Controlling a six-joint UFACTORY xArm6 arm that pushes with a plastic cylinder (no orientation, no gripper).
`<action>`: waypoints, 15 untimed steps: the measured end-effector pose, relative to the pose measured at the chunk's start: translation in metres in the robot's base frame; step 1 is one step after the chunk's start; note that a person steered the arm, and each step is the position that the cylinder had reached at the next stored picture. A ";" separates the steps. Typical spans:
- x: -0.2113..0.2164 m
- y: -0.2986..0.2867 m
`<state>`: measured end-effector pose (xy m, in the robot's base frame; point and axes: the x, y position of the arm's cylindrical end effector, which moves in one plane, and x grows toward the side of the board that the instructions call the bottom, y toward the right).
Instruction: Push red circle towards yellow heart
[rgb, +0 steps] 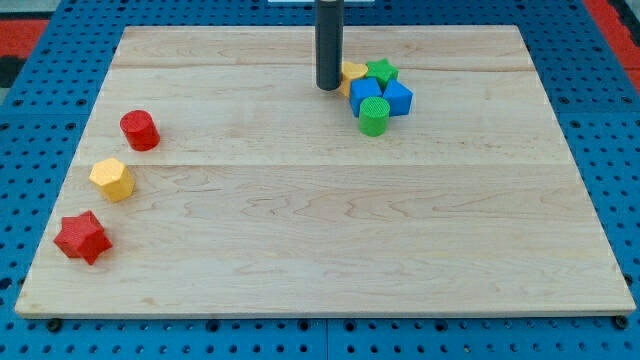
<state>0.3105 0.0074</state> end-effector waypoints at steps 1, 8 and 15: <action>0.032 -0.050; 0.073 -0.162; 0.053 -0.071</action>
<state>0.3633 -0.0640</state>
